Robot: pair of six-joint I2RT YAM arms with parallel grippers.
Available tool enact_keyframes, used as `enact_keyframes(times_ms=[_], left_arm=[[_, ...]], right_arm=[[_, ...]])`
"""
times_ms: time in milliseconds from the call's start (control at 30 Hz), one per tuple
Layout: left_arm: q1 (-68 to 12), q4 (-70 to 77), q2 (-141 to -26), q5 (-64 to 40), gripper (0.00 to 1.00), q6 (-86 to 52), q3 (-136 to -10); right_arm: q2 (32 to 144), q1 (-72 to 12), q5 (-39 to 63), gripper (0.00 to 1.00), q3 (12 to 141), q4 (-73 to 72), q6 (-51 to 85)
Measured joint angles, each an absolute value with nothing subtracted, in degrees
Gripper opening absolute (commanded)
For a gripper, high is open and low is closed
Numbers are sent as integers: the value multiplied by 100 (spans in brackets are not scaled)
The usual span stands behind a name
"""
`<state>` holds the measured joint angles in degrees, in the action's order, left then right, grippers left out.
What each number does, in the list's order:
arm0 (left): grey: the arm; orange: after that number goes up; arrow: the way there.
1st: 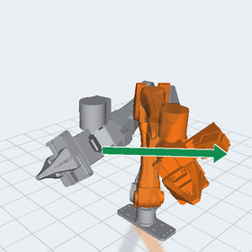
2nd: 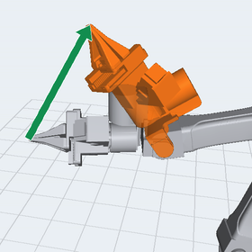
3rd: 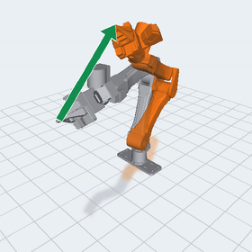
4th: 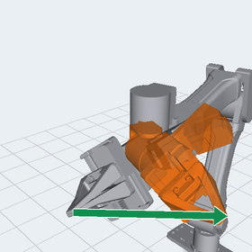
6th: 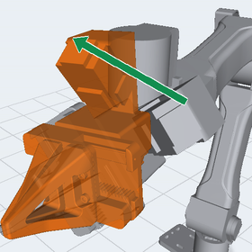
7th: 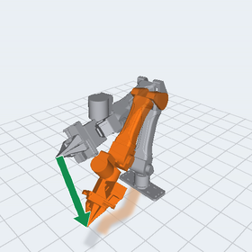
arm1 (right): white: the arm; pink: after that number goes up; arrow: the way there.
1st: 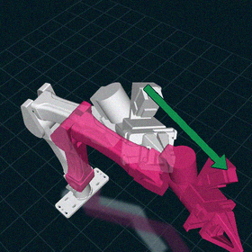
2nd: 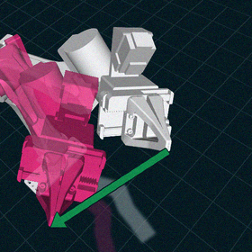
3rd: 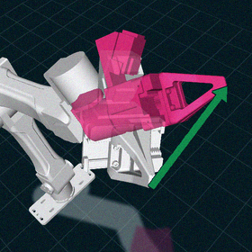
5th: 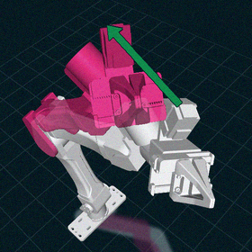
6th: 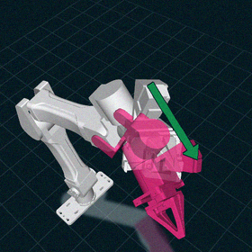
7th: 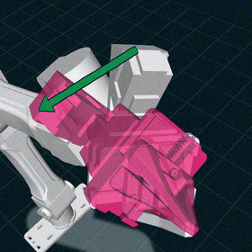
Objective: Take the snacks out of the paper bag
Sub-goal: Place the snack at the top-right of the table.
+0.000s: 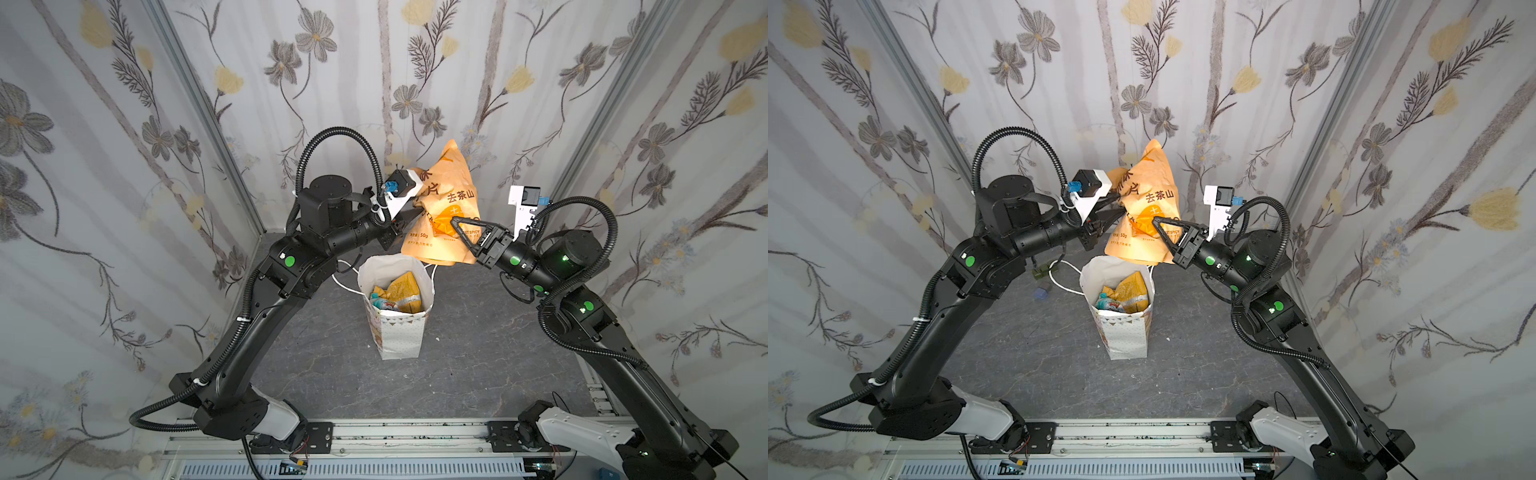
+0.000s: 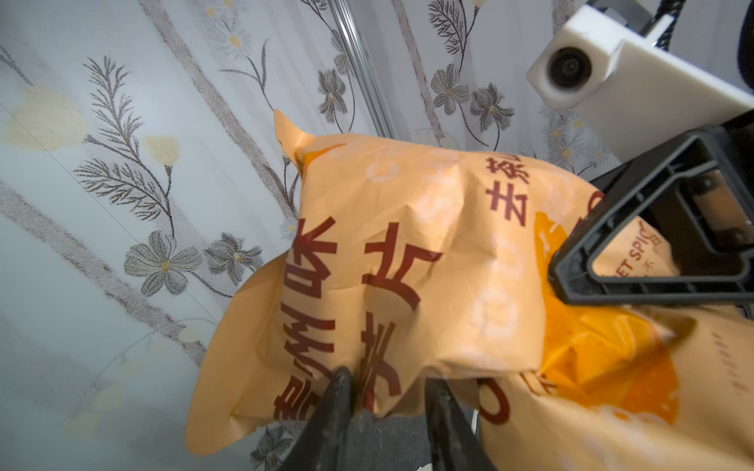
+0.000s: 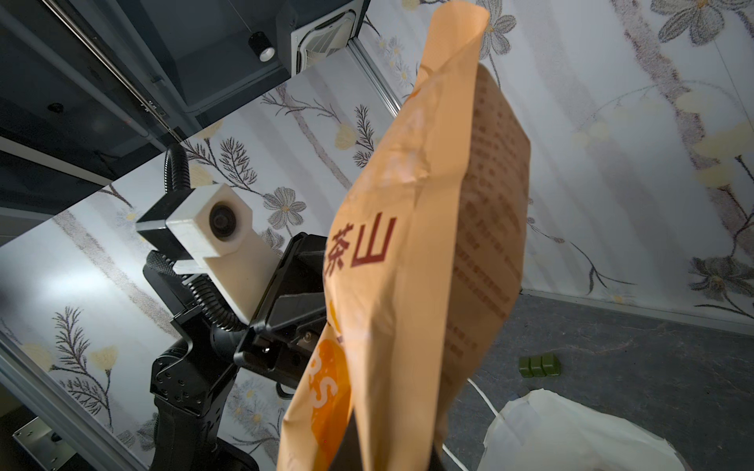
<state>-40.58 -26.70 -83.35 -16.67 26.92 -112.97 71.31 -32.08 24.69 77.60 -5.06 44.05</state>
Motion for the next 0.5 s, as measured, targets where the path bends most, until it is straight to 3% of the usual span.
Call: enact_keyframes(times_ms=[167,500], left_arm=[[-4064,-2493,-8119,-1651,56,2628,-11083],[-4121,-2018,-7194,-1929,86,1988,-10016]], right_arm=[[7199,-3122,2469,0,7968,-471,4324],[7533,-2370,2414,0,8455,-493,4281]])
